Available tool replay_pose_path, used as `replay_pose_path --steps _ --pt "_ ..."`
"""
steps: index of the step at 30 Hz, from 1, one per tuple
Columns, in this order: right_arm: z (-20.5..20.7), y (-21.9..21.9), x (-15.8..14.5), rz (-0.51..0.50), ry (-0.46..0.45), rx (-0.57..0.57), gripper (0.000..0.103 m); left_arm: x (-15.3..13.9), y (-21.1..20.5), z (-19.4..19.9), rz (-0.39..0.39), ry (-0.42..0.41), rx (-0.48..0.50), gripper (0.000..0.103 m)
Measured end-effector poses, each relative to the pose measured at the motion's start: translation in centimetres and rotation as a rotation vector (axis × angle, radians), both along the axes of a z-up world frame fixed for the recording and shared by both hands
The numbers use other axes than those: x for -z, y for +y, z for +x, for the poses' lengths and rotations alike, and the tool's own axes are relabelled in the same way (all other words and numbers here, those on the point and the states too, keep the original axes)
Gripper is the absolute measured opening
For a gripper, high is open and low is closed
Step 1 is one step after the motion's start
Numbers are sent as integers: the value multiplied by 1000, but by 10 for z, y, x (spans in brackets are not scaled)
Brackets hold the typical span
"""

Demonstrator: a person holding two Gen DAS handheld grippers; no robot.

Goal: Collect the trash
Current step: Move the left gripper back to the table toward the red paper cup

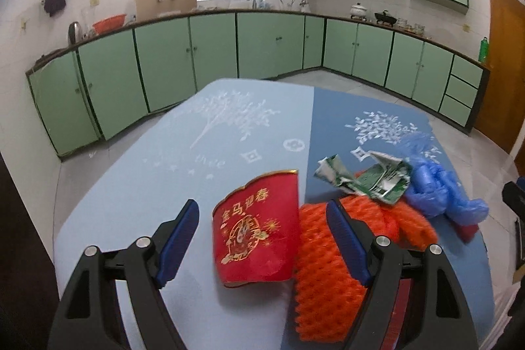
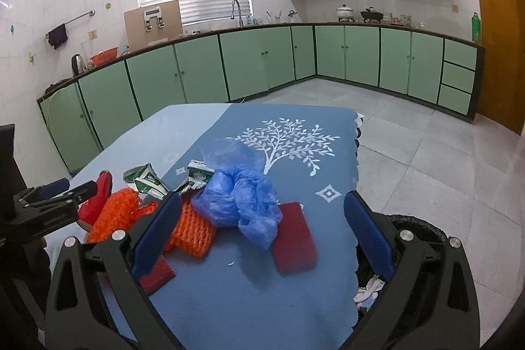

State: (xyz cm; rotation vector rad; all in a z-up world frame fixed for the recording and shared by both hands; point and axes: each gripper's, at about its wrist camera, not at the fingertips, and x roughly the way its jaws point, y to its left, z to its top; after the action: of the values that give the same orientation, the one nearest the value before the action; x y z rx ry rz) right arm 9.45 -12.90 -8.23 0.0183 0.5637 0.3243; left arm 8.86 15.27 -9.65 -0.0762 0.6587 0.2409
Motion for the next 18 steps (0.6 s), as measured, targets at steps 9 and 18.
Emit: replay_pose_path --steps 9,18 --pt "14 13 5 -11 16 -21 96 15 9 22 -47 52 -13 78" --pt "21 21 9 -15 22 -39 96 25 17 32 -71 112 -36 69"
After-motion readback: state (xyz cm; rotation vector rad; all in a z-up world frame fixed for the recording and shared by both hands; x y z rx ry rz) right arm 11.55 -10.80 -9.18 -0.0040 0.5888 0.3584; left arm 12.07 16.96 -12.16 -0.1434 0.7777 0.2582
